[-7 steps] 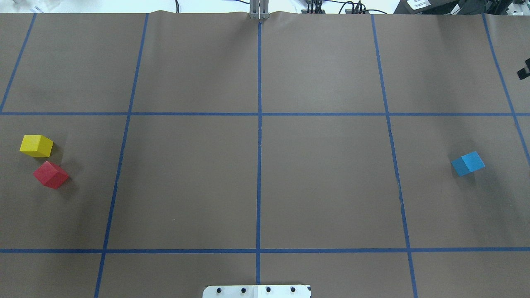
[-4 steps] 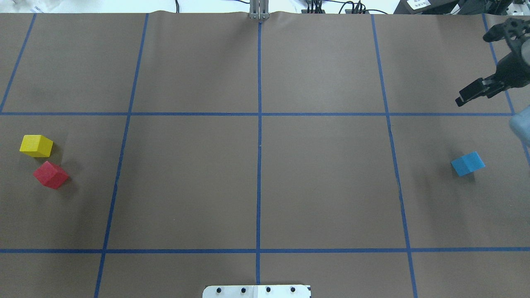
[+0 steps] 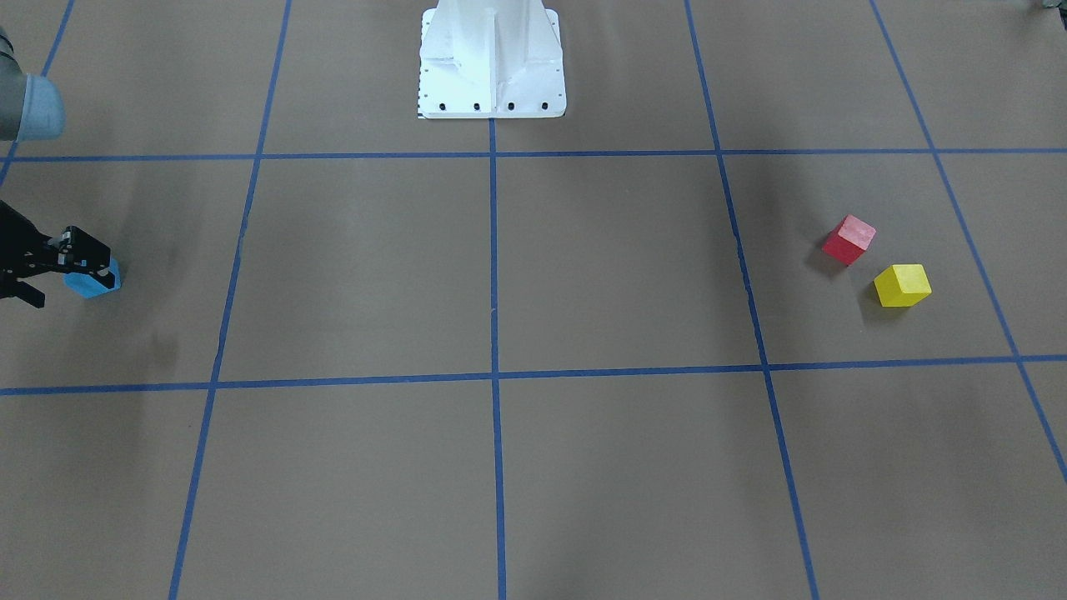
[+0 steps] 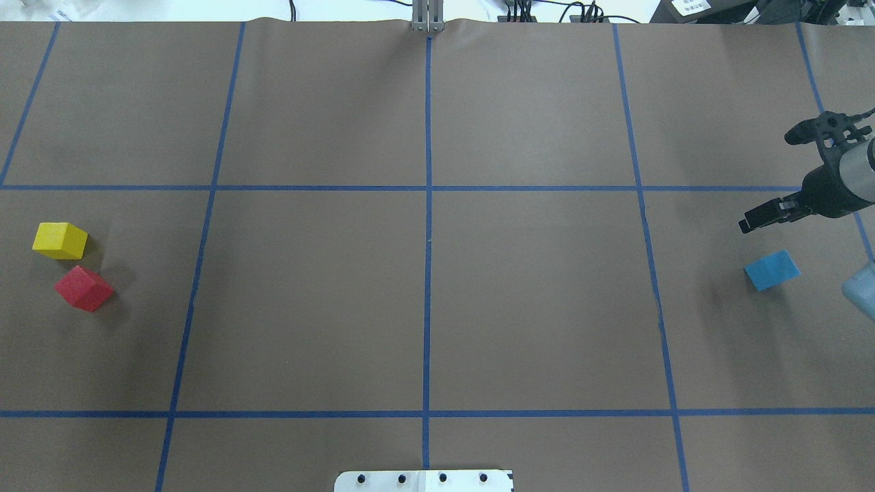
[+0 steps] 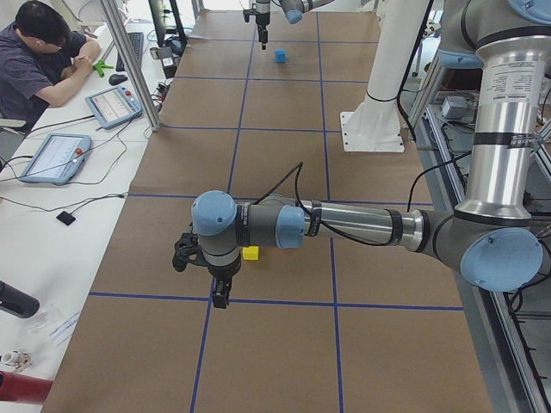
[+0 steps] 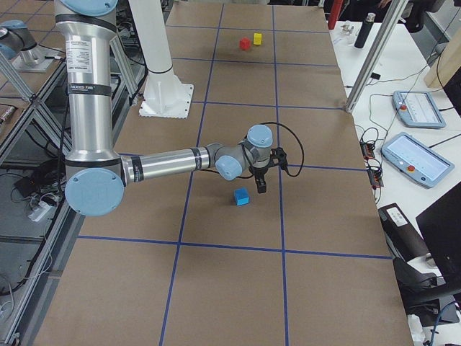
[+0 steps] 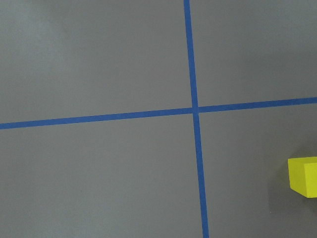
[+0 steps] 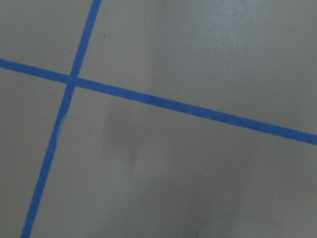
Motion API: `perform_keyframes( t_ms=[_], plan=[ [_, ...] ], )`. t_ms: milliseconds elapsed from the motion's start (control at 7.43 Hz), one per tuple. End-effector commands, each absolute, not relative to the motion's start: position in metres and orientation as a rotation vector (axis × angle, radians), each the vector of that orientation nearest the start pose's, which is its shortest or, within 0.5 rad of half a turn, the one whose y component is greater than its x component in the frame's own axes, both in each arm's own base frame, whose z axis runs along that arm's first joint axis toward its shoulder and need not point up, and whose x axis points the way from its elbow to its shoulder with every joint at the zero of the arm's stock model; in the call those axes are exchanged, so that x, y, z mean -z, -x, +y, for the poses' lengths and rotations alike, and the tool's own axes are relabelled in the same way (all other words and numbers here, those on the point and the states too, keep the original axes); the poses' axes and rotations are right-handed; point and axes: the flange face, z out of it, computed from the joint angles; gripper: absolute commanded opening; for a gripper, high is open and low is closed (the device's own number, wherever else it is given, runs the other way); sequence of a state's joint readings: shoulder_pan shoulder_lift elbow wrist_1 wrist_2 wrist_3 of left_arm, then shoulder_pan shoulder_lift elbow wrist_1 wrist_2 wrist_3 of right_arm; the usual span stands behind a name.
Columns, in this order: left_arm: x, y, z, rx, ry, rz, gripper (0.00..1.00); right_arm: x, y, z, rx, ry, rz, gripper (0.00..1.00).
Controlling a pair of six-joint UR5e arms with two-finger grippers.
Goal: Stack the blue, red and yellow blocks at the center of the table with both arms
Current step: 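Lower the right gripper onto the blue cube and close it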
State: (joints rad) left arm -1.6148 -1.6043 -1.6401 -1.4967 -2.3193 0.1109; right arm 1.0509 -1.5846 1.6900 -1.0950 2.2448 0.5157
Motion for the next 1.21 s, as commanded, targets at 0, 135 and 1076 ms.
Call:
perform_keyframes(
  t_ms=[0, 135, 1076],
  plan=[
    [-0.616, 0.087, -0.503, -0.077, -0.087, 0.747, 1.0, -0.573, 0.196, -0.469, 0.212, -0.126, -0.838, 1.0],
    [-0.617, 0.087, -0.503, -0.077, -0.086, 0.747, 1.0, -0.581, 0.2, -0.467, 0.216, -0.109, -0.832, 1.0],
    [-0.614, 0.079, -0.506, -0.098, -0.106, 0.748, 1.0, -0.607, 0.219, -0.45, 0.245, -0.042, -0.813, 0.0]
  ],
)
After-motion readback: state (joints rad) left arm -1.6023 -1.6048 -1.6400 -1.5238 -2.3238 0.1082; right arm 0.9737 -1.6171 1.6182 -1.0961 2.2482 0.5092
